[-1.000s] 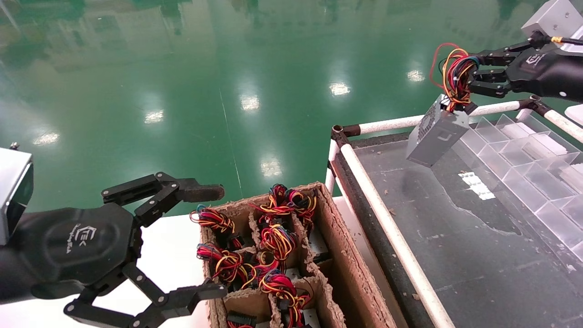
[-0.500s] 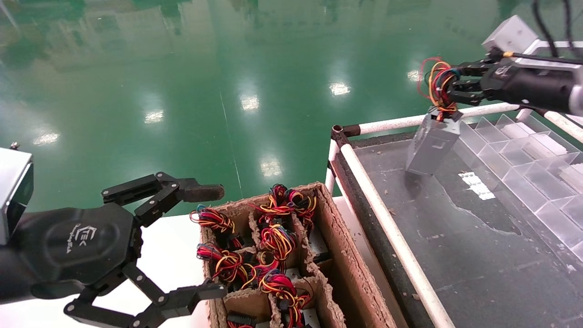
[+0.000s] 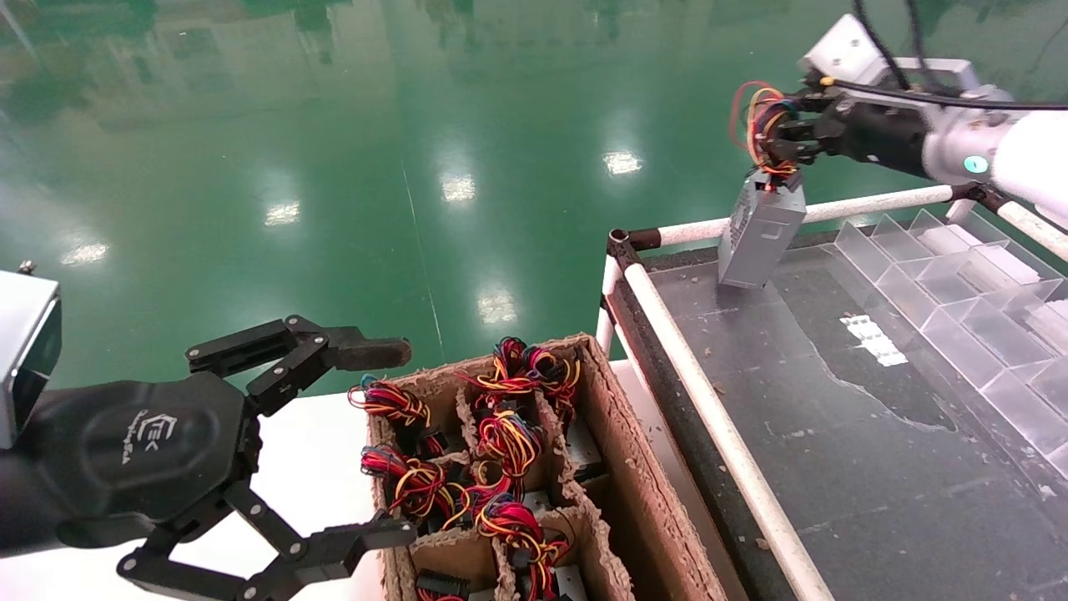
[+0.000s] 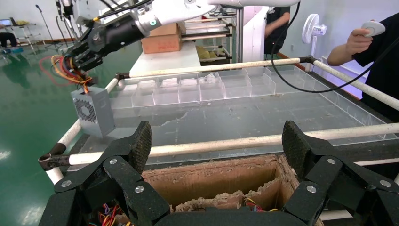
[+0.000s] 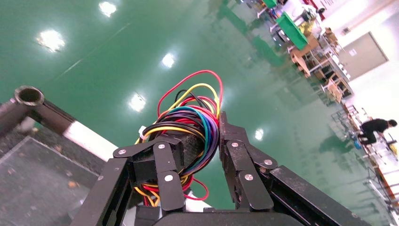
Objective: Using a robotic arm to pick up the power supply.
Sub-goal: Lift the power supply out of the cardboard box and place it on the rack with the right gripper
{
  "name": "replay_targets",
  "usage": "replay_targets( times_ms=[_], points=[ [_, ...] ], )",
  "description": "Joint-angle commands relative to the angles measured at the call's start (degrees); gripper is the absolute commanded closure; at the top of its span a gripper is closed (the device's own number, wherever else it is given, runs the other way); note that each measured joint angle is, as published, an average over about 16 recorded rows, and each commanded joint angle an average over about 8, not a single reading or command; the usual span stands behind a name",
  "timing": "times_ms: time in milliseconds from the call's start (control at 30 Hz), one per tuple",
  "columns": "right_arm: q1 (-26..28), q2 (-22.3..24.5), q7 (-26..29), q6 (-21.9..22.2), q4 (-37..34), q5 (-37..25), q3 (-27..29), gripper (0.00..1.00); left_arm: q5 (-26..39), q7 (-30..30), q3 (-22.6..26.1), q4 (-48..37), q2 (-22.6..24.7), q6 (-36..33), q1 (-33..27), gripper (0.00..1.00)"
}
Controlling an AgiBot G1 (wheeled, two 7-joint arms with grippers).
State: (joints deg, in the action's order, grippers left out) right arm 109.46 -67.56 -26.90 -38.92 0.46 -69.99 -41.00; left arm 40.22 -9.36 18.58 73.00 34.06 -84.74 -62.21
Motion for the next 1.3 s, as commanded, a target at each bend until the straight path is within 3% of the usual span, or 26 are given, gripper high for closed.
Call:
replay_targets(
  times_ms=[33,800,1300],
  points=[
    [-0.15,-1.1,-0.15,0.81,0.08,-0.1,-0.07,1.0,0.0,0.0,0.0,0.0,0.0,0.0,0.0,0.0],
    [-0.7,-6.42,0.8,-3.49,-0.09,-0.52,-0.4,1.0,-0.03,0.02,0.04,0.0,-0.02,0.02,-0.01,0.0],
    [0.98,-5.74,2.15,-6.34,-0.22,0.6,0.38,1.0,-0.04,0.03,0.06,0.0,-0.02,0.03,-0.02,0.0]
  ],
)
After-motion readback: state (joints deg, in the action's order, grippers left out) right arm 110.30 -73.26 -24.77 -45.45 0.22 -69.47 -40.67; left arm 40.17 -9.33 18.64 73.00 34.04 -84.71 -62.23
